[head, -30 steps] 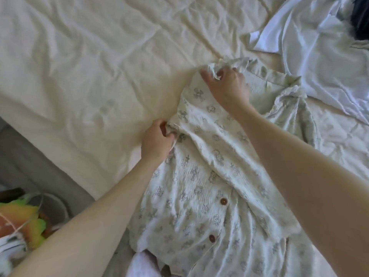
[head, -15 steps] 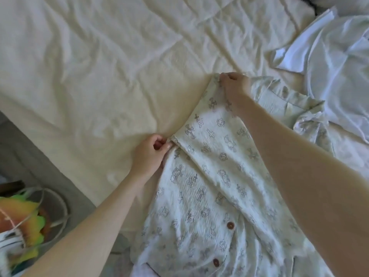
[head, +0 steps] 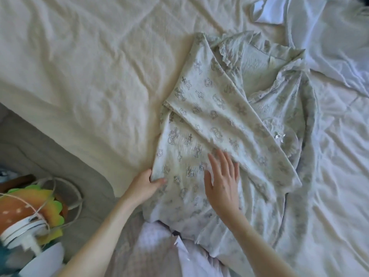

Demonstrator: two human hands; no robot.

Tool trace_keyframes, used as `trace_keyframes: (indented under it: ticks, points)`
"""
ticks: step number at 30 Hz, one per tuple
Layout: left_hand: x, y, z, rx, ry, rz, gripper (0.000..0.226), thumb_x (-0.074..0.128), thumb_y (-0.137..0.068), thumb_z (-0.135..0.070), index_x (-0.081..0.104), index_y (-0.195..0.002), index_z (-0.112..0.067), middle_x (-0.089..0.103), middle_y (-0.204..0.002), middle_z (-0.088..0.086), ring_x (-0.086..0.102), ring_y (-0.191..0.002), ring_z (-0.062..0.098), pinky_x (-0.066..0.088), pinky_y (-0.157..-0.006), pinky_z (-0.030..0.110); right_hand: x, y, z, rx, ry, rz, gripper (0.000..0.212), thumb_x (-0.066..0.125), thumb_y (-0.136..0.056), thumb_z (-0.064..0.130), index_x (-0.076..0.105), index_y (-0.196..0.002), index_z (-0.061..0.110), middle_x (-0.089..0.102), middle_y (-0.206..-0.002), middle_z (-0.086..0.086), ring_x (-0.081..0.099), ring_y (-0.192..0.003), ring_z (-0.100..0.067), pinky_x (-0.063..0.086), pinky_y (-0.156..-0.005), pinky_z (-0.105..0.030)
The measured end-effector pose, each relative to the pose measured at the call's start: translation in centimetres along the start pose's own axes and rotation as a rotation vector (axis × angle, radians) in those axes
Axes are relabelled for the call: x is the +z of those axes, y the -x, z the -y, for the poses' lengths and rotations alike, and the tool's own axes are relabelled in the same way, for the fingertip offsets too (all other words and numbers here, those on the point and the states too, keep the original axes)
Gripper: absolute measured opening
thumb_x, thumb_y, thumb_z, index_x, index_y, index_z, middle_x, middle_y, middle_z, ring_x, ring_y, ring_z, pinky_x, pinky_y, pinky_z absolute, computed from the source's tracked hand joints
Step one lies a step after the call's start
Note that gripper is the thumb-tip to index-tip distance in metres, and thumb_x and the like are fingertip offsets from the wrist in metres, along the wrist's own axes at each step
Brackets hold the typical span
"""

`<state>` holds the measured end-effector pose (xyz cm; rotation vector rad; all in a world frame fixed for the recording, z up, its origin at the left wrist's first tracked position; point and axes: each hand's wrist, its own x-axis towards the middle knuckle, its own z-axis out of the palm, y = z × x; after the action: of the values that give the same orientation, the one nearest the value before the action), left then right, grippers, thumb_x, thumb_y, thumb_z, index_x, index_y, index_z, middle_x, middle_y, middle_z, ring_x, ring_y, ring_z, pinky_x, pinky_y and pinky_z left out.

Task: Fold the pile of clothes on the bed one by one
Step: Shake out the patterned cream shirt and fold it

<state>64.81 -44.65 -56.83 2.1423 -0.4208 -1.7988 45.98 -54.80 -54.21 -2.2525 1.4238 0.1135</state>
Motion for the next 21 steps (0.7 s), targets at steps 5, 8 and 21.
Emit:
trace_keyframes:
  ticks: [5,8,21]
  points:
    - [0.0,2.4,3.8,-0.038,-0.093,0.028,0.022,0.065,-0.089,-0.021,0.064,-0.102,-0.004,0.069,-0.104,0.009,0.063,-0.094,0.022,0.05,-0.082,0.032,1.2,6.6,-1.2,0.204,-0.002,0.138,0.048,0.053,-0.094,0.013,0.043,-0.141,0.013,0.024,-0.154,-0.013,0.017,-0.144,-0.03,0.016,-0.114,-0.057]
    - [-0.9,4.0,4.6,-0.002,-0.017,-0.107,0.014,0.06,-0.092,-0.02,0.059,-0.099,-0.009,0.066,-0.095,0.006,0.063,-0.092,0.027,0.047,-0.072,0.028,1.3,8.9,-2.1,0.207,0.008,0.223,0.052,0.043,-0.099,0.02,0.029,-0.148,0.02,0.009,-0.158,-0.008,0.004,-0.147,-0.027,0.01,-0.117,-0.052]
    - [7.7,7.0,2.3,0.292,-0.501,-0.495,0.054,0.053,-0.086,0.006,0.037,-0.137,0.0,0.036,-0.136,0.024,0.038,-0.125,0.036,0.033,-0.101,0.04,-2.8,13.8,-10.4,0.347,-0.06,-0.016,0.035,0.051,-0.094,0.012,0.054,-0.129,0.007,0.046,-0.141,-0.012,0.036,-0.135,-0.029,0.025,-0.112,-0.045]
